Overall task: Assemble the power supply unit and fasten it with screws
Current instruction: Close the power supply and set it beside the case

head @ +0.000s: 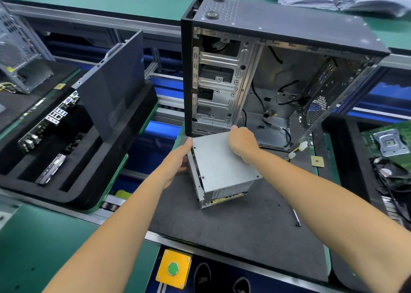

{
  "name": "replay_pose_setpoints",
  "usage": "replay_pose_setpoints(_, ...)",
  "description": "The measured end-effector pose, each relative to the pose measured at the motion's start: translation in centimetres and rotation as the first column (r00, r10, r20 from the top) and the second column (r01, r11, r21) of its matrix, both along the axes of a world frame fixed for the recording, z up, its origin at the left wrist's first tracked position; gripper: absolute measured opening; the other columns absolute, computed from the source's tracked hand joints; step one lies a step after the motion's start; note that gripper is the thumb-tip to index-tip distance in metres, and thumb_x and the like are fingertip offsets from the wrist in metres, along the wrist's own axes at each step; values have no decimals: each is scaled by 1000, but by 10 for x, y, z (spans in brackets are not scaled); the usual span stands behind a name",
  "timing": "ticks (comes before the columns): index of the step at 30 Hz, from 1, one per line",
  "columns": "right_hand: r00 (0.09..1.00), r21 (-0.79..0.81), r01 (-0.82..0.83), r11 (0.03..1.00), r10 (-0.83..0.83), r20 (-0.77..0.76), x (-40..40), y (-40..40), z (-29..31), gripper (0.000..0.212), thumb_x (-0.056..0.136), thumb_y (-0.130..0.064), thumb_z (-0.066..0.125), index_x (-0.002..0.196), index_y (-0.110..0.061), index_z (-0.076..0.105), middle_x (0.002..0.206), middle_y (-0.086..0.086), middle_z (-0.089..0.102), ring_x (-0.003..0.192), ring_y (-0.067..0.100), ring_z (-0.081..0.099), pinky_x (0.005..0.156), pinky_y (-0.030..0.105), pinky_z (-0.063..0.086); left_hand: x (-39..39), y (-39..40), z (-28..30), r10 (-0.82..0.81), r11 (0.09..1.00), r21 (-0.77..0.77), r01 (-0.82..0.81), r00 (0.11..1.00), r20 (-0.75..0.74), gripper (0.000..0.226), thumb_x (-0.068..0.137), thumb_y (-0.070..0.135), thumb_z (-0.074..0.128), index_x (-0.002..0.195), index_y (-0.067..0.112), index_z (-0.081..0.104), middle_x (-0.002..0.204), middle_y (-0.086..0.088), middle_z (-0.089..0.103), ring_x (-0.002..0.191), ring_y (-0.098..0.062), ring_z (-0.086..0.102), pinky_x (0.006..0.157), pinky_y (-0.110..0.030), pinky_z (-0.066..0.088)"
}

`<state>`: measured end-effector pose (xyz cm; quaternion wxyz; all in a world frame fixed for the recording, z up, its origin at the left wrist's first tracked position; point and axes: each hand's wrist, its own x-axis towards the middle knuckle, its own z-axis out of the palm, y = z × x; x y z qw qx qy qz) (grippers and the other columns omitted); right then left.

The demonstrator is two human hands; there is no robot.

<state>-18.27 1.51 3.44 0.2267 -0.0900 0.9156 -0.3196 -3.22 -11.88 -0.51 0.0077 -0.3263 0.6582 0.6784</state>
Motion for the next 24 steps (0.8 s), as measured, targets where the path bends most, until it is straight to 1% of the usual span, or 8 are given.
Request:
replay_pose_setpoints(2,999,12,-36,999,36,-23,3,-1,1,39,100,-17,21,120,-3,51,122,18,54,106,36,54,86,41,49,1,1,1,-2,1000,-9,3,1000,10,79,67,83,48,127,33,59,125,7,65,122,-17,54,110,-45,37)
replay_pose_setpoints(6,996,38,-58,998,60,-59,4,-1,-1,38,100,-16,21,119,-2,51,122,19,54,105,36,53,89,44,49,2,1,3,-22,1000,-21,22,1000,-4,63,71,79,48,114,36,64,110,12,71,112,-14,60,99,-41,46)
replay_pose_setpoints(9,991,67,-79,995,85,-99,8,-3,-4,37,100,-17,22,118,-4,52,121,18,55,105,37,53,85,42,48,3,-1,-1,17,1000,-3,-17,999,-28,54,79,69,49,115,31,65,111,9,70,110,-15,62,93,-38,50)
replay_pose_setpoints(14,975,119,-135,984,153,-160,14,-6,-4,35,99,-11,22,116,-5,52,116,17,56,103,36,53,74,38,45,1,-1,-7,82,997,-5,-83,995,-48,39,92,53,51,111,24,68,110,3,72,107,-18,65,93,-40,53)
replay_pose_setpoints(17,973,114,-109,987,130,-193,20,-6,-7,29,100,-20,24,101,-9,51,113,15,58,93,32,50,72,35,37,2,-1,-8,76,997,-7,-77,996,-36,36,95,49,51,110,20,67,104,3,73,102,-16,68,84,-32,54)
replay_pose_setpoints(20,969,75,-18,997,36,-244,26,-6,-13,36,102,-33,28,105,-5,51,111,14,61,97,33,55,72,35,34,4,-1,-12,59,997,-48,-60,998,-26,47,94,51,53,113,10,64,110,2,71,106,-16,66,87,-33,53)
replay_pose_setpoints(22,937,110,-25,994,62,-345,27,-3,-16,36,102,-36,33,106,-5,50,108,13,60,98,34,58,68,34,34,3,2,-13,49,996,-81,-49,999,0,50,94,53,51,114,9,62,112,0,69,107,-17,64,90,-37,53)
replay_pose_setpoints(24,868,182,-61,982,142,-475,27,2,-19,34,99,-38,41,108,-6,48,109,11,54,98,31,55,65,33,34,1,7,-14,51,989,-141,-44,998,44,48,94,56,48,106,11,60,109,-3,67,104,-20,63,93,-41,52)
